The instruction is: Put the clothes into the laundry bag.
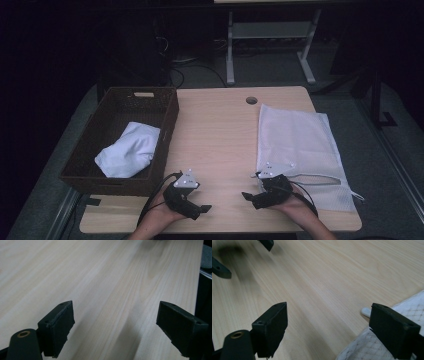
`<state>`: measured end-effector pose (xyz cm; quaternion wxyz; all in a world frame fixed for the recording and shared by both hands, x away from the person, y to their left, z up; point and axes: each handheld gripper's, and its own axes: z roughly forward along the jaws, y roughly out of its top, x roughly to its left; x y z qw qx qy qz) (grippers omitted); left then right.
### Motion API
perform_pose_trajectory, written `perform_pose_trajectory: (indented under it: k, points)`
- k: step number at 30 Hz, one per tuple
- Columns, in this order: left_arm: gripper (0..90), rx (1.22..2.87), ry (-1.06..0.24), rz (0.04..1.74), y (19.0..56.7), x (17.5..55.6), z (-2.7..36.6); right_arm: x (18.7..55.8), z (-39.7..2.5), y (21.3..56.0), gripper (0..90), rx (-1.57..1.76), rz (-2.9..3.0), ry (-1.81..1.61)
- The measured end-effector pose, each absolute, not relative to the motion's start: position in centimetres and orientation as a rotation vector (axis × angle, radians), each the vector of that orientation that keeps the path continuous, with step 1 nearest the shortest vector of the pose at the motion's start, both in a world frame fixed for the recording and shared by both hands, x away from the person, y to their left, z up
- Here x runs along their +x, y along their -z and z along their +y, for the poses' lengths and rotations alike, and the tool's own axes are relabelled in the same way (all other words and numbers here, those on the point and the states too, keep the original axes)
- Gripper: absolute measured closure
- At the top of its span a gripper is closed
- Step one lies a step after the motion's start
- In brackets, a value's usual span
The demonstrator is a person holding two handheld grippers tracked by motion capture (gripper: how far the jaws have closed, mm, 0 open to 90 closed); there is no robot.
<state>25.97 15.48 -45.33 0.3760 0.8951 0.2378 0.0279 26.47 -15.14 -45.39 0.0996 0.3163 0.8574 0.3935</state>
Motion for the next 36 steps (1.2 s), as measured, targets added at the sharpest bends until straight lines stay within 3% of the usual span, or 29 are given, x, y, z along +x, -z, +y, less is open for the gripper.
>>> perform_pose_trajectory:
  k: [10,36]
  points:
    - [13.7,2.323,-0.014,0.583,43.0,26.4,15.5,26.5,-15.2,45.6,14.9,0.935,2.541,-1.157]
    - [13.5,2.414,-0.037,0.562,36.0,29.9,17.0,26.6,-15.5,45.2,14.9,0.939,2.531,-1.172]
